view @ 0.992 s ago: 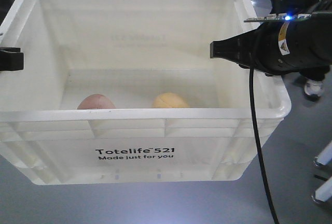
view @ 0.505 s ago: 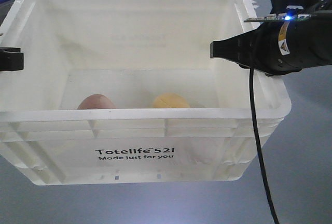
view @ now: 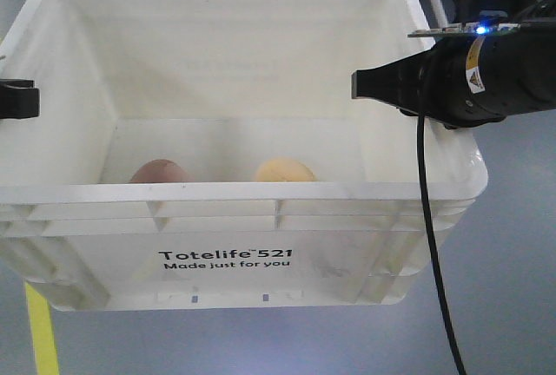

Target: Place moving items into box and shelve

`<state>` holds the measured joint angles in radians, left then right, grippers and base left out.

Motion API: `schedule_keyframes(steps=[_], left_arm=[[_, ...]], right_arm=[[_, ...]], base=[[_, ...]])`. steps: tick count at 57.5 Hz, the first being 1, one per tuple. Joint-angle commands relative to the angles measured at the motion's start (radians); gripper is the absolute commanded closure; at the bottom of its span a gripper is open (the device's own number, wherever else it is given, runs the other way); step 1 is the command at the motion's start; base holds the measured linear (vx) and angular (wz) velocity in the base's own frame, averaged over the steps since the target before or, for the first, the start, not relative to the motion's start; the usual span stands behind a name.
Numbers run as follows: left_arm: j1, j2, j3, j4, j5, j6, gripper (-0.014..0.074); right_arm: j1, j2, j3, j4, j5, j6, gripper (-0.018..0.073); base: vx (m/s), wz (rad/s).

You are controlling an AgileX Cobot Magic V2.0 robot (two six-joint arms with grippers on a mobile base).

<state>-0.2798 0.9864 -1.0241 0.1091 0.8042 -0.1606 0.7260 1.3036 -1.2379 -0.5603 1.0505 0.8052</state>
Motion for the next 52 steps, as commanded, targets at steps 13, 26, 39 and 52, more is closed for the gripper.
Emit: schedule_keyframes(steps=[13, 26, 39, 52], left_arm=[[-0.015, -0.026, -0.043, -0.027, -0.156, 0.016, 0.0477], [-0.015, -0.026, -0.043, -0.027, -0.156, 0.016, 0.0477], [-0.015, -0.026, -0.043, -0.027, -0.156, 0.016, 0.0477], [-0.015, -0.026, -0.043, -0.027, -0.156, 0.016, 0.0477]], right_arm=[[0.007, -0.034, -0.037, -0.098, -0.093, -0.011, 0.0484], [0.007, -0.034, -0.037, -0.098, -0.093, -0.011, 0.0484], [0.007, -0.034, -0.037, -0.098, -0.093, -0.011, 0.0484], [0.007, -0.034, -0.037, -0.098, -0.093, -0.011, 0.0484]], base=[[-0.07, 0.57], [-0.03, 0.45], [0.00, 0.38], [0.02, 0.38]])
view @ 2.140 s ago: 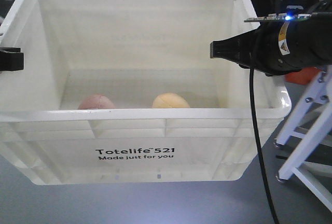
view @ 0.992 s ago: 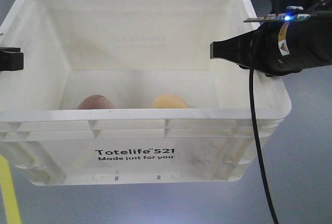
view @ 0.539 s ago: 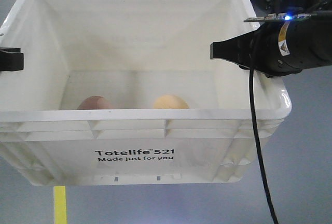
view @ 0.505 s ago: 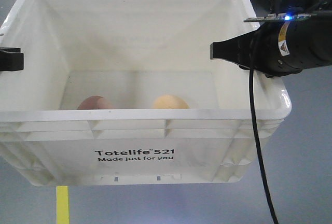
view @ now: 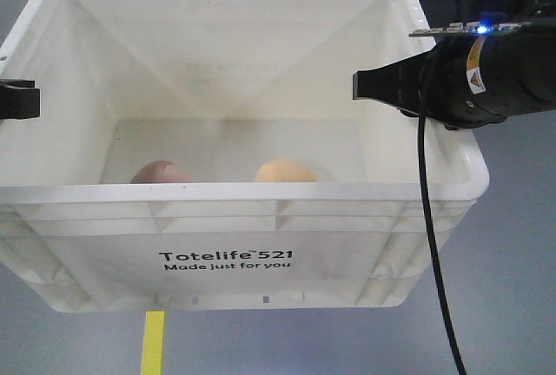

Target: Place moving items into box and shelve

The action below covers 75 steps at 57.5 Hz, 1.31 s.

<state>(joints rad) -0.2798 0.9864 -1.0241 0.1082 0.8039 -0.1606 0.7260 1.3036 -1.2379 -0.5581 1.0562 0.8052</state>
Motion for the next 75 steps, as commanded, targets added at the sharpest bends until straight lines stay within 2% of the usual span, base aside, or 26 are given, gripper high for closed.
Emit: schedule_keyframes(steps=[1, 39, 75], left_arm=[[-0.015, -0.026, -0.043, -0.026, -0.155, 0.016, 0.0477], [-0.015, -0.026, -0.043, -0.026, -0.155, 0.016, 0.0477], [-0.015, -0.026, -0.043, -0.026, -0.155, 0.016, 0.0477]], right_arm=[[0.007, -0.034, -0.037, -0.101, -0.098, -0.011, 0.0484], [0.007, -0.034, -0.037, -0.101, -0.098, -0.011, 0.0484], [0.007, -0.034, -0.037, -0.101, -0.098, -0.011, 0.0484]], base=[[0.04, 0.39], [0.11, 0.34], [0.27, 0.14]])
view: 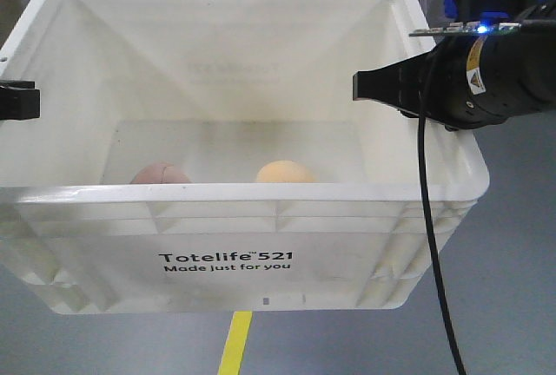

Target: Place moving items into box and shelve

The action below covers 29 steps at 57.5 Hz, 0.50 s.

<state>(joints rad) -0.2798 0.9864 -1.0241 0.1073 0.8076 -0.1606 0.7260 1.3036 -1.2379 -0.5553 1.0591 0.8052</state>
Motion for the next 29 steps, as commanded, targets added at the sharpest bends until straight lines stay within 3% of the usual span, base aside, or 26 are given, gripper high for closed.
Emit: schedule_keyframes(steps=[1, 29], left_arm=[[-0.015, -0.026, -0.043, -0.025, -0.159, 0.016, 0.0477], [-0.015, -0.026, -0.043, -0.025, -0.159, 0.016, 0.0477]], right_arm=[[0.007, -0.034, -0.037, -0.104, -0.101, -0.011, 0.0484], [0.007, -0.034, -0.037, -0.104, -0.101, -0.011, 0.0484]], base=[[0.34, 0.09], [0.38, 0.08]])
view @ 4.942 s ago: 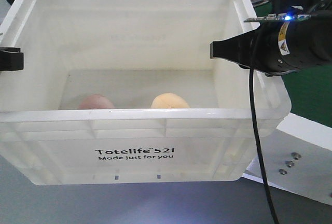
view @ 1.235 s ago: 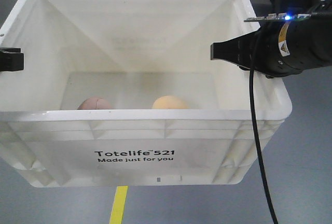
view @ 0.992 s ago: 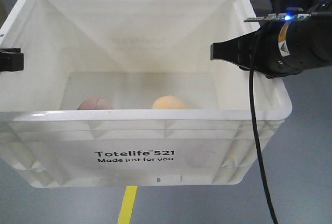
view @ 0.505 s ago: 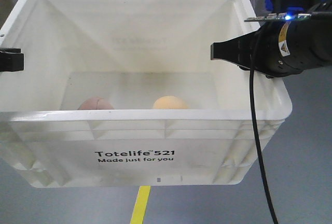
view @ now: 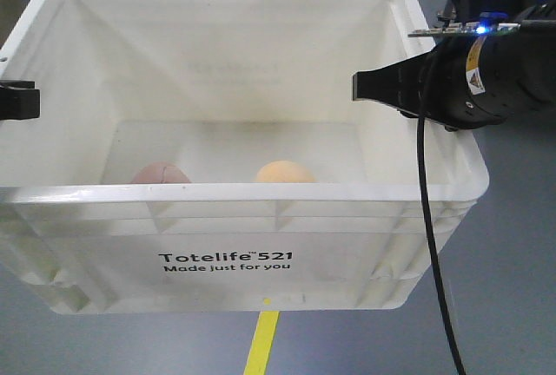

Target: Place moving items into box and shelve

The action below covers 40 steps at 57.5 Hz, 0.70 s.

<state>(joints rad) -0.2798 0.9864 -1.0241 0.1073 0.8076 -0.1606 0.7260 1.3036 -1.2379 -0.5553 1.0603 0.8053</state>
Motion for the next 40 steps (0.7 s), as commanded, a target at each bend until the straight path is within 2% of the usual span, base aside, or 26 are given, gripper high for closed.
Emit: schedule_keyframes(steps=[1, 40], left_arm=[[-0.015, -0.026, -0.043, -0.025, -0.159, 0.016, 0.0477], [-0.015, -0.026, -0.043, -0.025, -0.159, 0.016, 0.0477]], right_arm=[[0.007, -0.034, -0.037, -0.104, -0.103, -0.012, 0.0484], [0.007, -0.034, -0.037, -0.104, -0.103, -0.012, 0.0484]], base=[[0.40, 0.07], [0.42, 0.02]])
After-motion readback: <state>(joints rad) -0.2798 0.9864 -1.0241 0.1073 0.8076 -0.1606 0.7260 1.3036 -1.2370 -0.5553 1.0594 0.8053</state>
